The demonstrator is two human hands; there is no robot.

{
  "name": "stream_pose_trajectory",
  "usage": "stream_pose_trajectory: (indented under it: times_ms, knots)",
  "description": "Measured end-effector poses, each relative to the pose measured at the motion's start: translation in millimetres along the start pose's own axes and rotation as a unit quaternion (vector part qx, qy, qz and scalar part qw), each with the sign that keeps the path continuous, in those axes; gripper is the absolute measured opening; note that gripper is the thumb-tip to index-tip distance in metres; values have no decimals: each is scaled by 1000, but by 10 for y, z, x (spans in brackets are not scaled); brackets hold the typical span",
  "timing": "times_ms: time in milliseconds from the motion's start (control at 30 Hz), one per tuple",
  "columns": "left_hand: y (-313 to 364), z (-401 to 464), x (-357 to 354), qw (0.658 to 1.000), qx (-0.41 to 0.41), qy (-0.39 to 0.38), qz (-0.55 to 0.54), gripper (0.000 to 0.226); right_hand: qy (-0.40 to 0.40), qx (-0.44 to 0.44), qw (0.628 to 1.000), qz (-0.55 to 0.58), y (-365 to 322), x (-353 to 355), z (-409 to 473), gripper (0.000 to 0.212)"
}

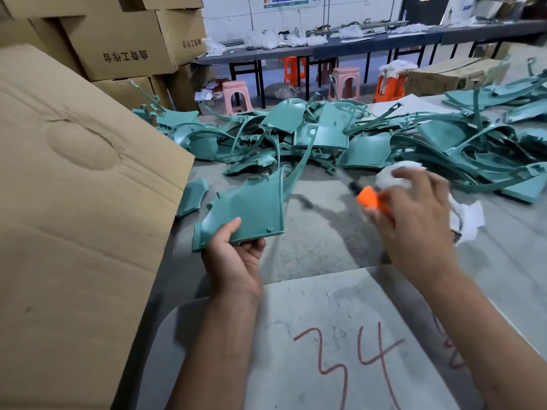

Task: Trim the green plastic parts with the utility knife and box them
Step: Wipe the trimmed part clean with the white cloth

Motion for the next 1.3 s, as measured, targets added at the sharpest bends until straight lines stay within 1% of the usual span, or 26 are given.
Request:
stream_pose_trajectory:
  times_ms: [33, 67, 100, 133, 200, 300, 367, 467, 567, 667, 767, 867, 967, 1100, 1300]
  knots:
    - [11, 18, 21, 1000, 15, 17, -14, 13, 32, -48, 998, 36, 11, 38, 5, 46]
    - [23, 35, 43, 999, 25, 29, -25, 12, 52, -83, 992, 82, -4, 62, -3, 44]
    - [28, 46, 55, 998, 30, 35, -31, 12, 58, -94, 987, 118, -29, 76, -17, 40]
    - [31, 48, 56, 998, 30, 37, -32, 11, 49, -80, 987, 132, -84, 85, -33, 37]
    - [22, 42, 45, 999, 22, 38, -28, 12, 15, -8, 993, 114, -242, 65, -81, 35]
    - [21, 28, 18, 999, 7, 23, -37, 16, 1, 84, 991, 105, -478, 33, -157, 48]
    - [28, 12, -2, 998, -3, -10, -55, 21, -7, 119, 987, 108, -560, 26, -195, 47]
    - [10, -14, -26, 997, -23, -50, -48, 38, -19, 149, 984, 96, -596, 52, -211, 45]
    - [-1, -29, -46, 997, -29, -64, -43, 47, -12, 157, 983, 96, -569, 60, -205, 44]
    - [14, -29, -40, 996, -28, -76, -49, 45, -9, 152, 983, 102, -534, 50, -213, 43]
    - [25, -20, -35, 996, -23, -83, -39, 51, -10, 142, 984, 109, -514, 48, -204, 45]
    - [27, -8, -23, 995, -21, -89, -41, 49, -20, 134, 983, 125, -483, 42, -199, 46]
    - [17, 13, 0, 996, -9, -84, -39, 48, -34, 132, 980, 144, -467, 33, -198, 44]
    - [13, 3, -13, 995, 5, -91, -43, 52, -30, 131, 980, 146, -446, 41, -178, 45]
    - [4, -23, -26, 994, 23, -94, -46, 38, -30, 131, 980, 144, -390, 40, -161, 45]
Point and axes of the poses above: each hand's wrist, its own z-axis towards the middle knuckle, its own x-axis out of the back of the hand, y = z × x, the point moved 2 cm from there along z, towards the middle knuckle, and after that the axes turned 1 degree about -z, right-handed, at the moved point
